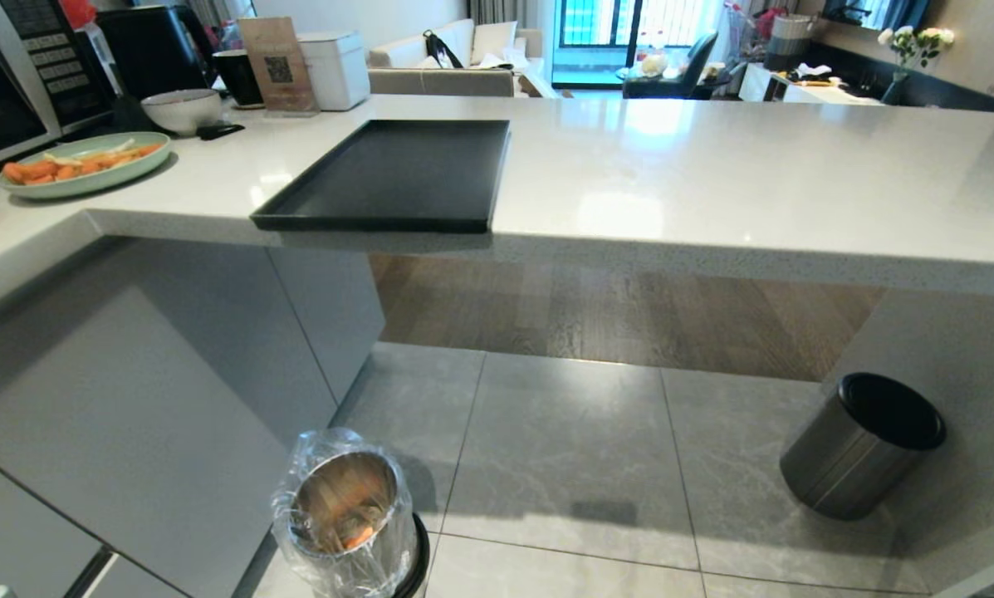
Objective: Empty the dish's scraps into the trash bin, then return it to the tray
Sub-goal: Move the bowl over the trash can
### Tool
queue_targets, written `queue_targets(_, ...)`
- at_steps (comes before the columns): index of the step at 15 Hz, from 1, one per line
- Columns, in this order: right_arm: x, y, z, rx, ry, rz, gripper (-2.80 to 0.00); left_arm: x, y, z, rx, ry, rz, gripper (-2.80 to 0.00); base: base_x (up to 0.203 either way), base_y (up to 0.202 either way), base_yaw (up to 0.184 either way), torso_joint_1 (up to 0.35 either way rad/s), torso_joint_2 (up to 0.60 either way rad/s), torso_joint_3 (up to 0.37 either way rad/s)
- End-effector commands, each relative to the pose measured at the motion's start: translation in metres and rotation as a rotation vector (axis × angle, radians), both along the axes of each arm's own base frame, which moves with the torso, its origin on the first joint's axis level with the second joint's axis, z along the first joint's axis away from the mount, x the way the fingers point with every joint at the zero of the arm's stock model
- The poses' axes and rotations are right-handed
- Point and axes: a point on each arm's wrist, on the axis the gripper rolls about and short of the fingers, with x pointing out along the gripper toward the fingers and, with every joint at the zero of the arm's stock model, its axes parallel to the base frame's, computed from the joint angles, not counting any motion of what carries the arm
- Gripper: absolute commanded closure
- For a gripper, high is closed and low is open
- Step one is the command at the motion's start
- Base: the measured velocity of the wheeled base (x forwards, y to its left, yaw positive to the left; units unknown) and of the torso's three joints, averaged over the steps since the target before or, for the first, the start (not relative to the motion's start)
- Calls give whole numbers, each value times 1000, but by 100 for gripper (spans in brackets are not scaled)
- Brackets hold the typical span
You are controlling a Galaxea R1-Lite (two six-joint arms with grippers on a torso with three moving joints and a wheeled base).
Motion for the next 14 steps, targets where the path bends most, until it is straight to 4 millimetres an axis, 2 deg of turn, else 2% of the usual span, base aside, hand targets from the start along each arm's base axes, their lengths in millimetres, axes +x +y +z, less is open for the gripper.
queue_targets(1,0,0,0,0,1,0,0,-1,0,-1,1,9,3,0,0,0,0,-7,423,423)
queue_targets(4,0,0,0,0,0,0,0,-1,0,-1,2,7,3,0,0,0,0,8,320,344)
queue_targets(12,0,0,0,0,-1,0,0,-1,0,-1,10,7,8,0,0,0,0,0,0,0)
queue_targets(14,0,0,0,0,-1,0,0,-1,0,-1,11,6,9,0,0,0,0,17,137,151)
